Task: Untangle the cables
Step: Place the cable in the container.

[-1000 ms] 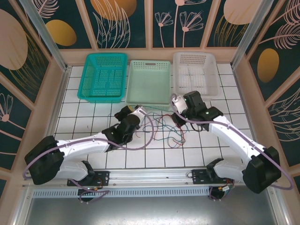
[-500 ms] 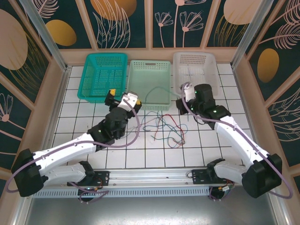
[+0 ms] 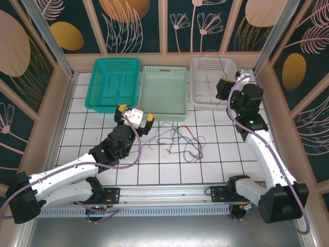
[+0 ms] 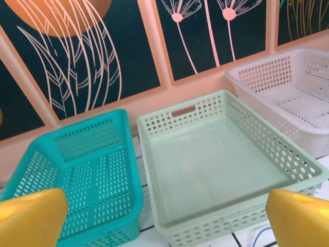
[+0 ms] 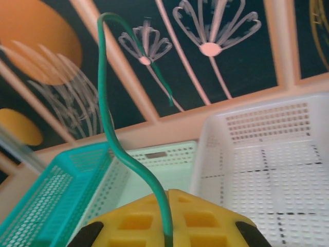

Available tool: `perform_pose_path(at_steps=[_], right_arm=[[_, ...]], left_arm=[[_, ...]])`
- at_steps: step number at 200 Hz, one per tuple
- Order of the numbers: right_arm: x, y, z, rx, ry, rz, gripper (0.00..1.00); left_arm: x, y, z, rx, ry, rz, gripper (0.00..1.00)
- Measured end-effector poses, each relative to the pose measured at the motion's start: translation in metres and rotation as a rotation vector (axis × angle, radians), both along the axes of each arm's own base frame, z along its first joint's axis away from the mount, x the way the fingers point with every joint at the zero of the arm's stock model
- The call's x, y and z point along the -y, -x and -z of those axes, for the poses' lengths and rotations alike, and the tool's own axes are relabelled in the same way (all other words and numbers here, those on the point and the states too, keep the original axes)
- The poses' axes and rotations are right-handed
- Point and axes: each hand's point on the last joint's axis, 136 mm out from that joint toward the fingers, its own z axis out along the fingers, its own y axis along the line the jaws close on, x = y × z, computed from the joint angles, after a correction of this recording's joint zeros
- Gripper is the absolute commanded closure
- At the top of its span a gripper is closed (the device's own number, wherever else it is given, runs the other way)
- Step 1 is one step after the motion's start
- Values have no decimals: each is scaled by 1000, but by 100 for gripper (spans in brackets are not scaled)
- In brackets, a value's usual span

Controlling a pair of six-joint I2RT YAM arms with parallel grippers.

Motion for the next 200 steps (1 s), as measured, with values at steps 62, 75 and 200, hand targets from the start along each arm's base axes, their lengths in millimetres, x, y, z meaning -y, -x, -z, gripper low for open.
perform_pose_path(at_steps=[62,75,200], right_arm=[[27,-77,85,-199,77,55,100],[33,-90,98,-223,86,58,100],[38,-144,153,-296,139,-57,35]], left_arm=[[14,3,17,-73,104,60,1],[16,3,21,-91,117,64,1],[28,-1,57,-193,101,63,1]])
